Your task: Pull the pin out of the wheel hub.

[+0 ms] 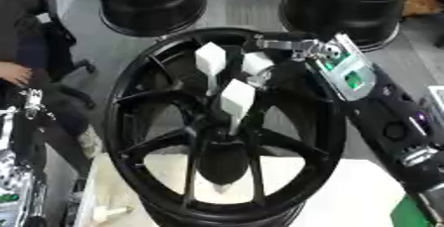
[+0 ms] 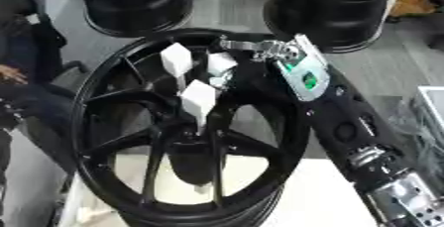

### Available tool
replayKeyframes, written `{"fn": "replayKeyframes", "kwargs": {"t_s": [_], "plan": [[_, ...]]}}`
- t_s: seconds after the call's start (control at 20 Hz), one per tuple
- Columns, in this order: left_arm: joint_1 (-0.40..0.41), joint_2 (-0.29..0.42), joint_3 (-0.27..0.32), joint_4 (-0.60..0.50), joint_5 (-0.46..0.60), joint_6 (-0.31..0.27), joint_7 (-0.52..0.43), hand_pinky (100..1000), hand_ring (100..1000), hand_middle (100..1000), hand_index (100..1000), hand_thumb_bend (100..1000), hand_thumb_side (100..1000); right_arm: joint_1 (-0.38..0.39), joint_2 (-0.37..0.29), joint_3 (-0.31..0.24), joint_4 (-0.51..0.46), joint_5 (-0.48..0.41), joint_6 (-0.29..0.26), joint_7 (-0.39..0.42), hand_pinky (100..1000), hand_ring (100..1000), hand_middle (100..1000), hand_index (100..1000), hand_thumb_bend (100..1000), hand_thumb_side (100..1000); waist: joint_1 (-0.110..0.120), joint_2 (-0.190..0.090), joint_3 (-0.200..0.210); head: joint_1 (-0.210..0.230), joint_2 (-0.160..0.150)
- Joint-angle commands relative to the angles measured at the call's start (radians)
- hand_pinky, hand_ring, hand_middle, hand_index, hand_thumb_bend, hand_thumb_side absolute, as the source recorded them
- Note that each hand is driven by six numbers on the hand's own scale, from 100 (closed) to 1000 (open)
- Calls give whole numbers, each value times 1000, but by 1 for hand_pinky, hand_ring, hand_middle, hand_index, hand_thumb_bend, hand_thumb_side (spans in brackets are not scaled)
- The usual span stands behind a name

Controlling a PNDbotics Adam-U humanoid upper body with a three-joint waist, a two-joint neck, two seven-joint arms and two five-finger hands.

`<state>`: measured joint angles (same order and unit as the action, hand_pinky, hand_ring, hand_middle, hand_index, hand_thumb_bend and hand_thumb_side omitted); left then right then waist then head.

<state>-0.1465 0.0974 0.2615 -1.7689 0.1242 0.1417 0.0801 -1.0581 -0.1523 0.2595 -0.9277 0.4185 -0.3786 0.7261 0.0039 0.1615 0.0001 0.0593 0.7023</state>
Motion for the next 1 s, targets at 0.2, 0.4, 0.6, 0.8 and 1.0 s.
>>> {"fn": "replayKeyframes", "kwargs": {"t_s": [0.2,0.4,0.6,0.8,1.0], "plan": [[-6,17,-2,-10,3,-2,0,614,614,684,763,681,642,-26,-17,-13,-30,13,-12,-101,618,272,259,591,100,371,4,-17,2,-9,4],[-8,17,-3,-10,3,-2,0,614,613,682,763,682,642,-31,-14,-15,-39,36,-21,-181,525,168,215,564,100,366,2,-17,4,-17,-1],[-9,17,-5,-10,4,-1,-1,614,612,681,763,683,642,-43,-10,-16,-48,55,-32,-250,430,100,183,544,100,361,-1,-18,8,-24,-7],[-9,19,-5,-10,3,-1,-2,614,611,681,764,684,641,-66,-17,-22,-61,61,-34,-278,406,100,170,536,100,347,-5,-19,10,-35,-13],[-9,23,-5,-10,2,0,-1,614,610,681,764,684,641,-99,-42,-33,-79,48,-25,-286,403,100,169,533,100,327,-11,-21,10,-54,-31]]}}
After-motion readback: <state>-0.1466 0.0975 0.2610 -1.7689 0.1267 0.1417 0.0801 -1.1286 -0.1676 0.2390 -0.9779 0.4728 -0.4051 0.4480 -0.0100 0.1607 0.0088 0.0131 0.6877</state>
